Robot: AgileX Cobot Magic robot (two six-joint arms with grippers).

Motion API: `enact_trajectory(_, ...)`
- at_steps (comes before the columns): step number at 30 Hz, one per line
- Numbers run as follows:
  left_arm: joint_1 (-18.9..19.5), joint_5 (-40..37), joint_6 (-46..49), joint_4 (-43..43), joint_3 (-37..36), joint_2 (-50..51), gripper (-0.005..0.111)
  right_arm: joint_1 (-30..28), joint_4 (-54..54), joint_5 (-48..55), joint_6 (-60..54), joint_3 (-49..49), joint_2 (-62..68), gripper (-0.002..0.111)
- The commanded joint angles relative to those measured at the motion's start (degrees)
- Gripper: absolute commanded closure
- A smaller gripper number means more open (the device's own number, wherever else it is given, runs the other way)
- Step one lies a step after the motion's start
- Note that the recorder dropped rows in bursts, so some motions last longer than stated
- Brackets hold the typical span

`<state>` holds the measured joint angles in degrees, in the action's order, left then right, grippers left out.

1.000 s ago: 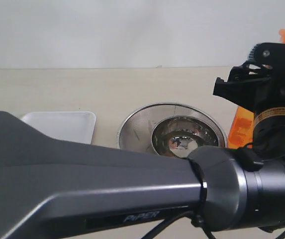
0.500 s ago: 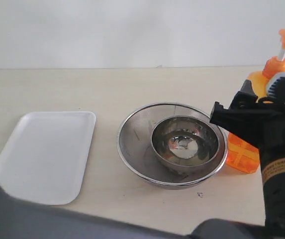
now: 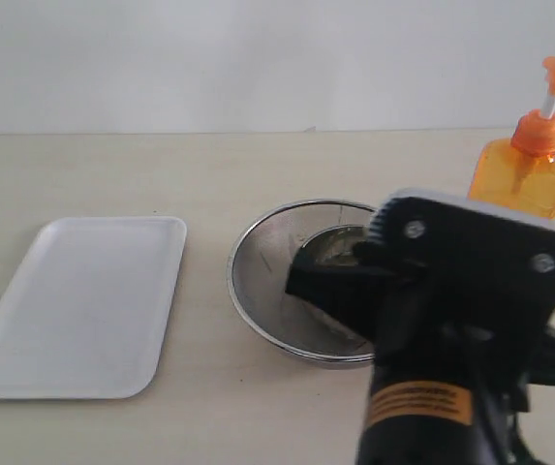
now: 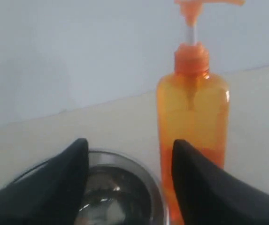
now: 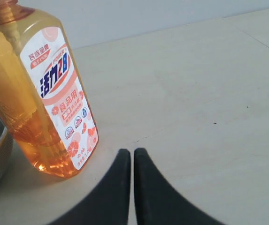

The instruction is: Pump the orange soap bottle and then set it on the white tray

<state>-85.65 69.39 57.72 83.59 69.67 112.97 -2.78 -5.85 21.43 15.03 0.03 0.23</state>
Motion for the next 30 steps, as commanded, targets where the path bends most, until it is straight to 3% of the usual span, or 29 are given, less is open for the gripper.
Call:
enact_trajectory(1, -0.32, 0.57, -6.08, 1.25, -9.52, -6.77, 0.057, -0.06, -0.12, -0.36, -0.32, -0.03, -0.23, 0.108)
enact_trajectory(10, -1.66, 0.57, -10.44, 0.38, -29.44, -23.69, 0.057, -0.06, -0.12, -0.36, -0.32, -0.03, -0.23, 0.108)
enact_trajectory(15, -1.66, 0.57, -13.55, -4.54, -39.05, -30.65, 0.057, -0.06, -0.12, -0.30, -0.32, -0.03, -0.23, 0.108)
enact_trajectory(26, -1.66, 0.57, -15.16, -5.63, -46.21, -35.29, 0.057, -0.06, -0.24, -0.29, -0.61, -0.03, -0.23, 0.108)
enact_trajectory(30, -1.50, 0.57, -17.08, -5.63, -48.03, -35.29, 0.057, -0.06, -9.11, -4.09, -3.70, -0.03, -0.23, 0.108)
